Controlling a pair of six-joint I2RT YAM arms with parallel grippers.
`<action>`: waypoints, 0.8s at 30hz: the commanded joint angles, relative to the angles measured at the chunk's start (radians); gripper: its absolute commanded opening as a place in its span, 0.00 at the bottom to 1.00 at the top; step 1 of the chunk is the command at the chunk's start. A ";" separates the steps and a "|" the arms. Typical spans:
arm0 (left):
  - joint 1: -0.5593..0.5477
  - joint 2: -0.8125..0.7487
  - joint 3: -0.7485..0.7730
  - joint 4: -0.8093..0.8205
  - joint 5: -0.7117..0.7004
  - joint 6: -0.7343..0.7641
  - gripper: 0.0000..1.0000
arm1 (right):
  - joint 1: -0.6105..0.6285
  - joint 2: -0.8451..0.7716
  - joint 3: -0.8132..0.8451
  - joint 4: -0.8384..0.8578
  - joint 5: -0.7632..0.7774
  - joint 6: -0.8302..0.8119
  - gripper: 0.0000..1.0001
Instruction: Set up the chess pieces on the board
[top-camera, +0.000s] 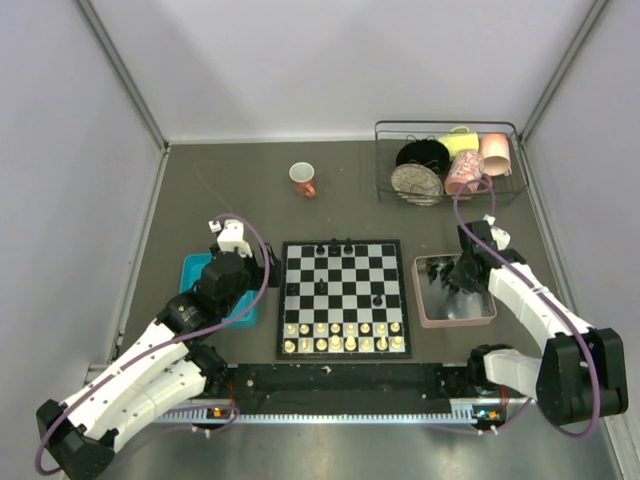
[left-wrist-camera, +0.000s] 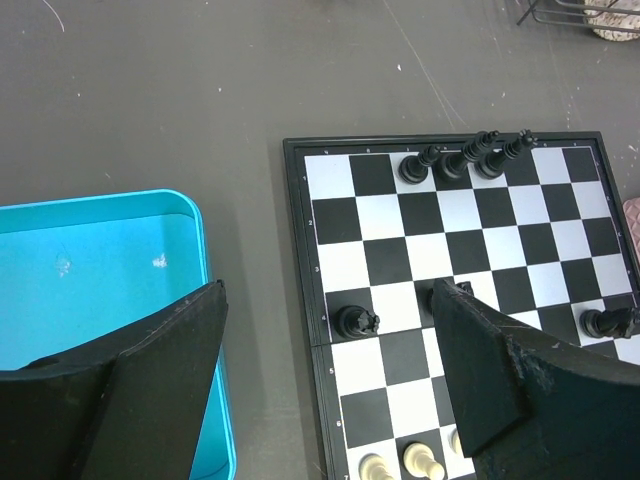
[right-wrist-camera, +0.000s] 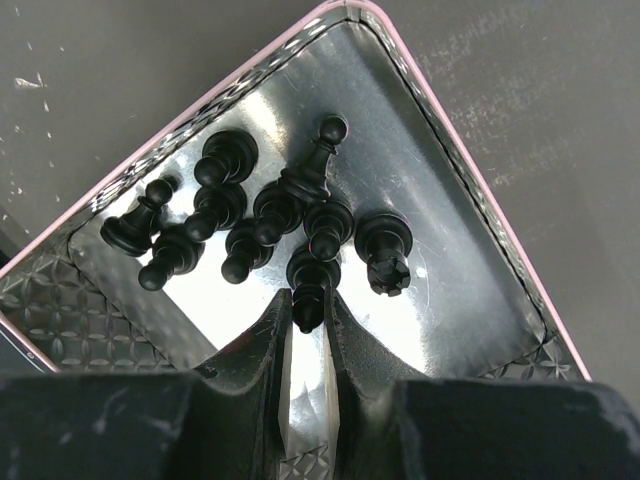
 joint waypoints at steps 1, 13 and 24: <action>-0.003 -0.015 -0.011 0.034 0.008 -0.001 0.88 | -0.009 -0.042 0.001 -0.005 0.002 -0.019 0.00; -0.003 -0.014 -0.011 0.034 0.022 0.001 0.87 | -0.009 -0.200 0.130 -0.150 -0.024 -0.083 0.00; -0.004 -0.034 -0.009 0.032 0.037 0.004 0.87 | 0.051 -0.242 0.292 -0.106 -0.417 -0.214 0.00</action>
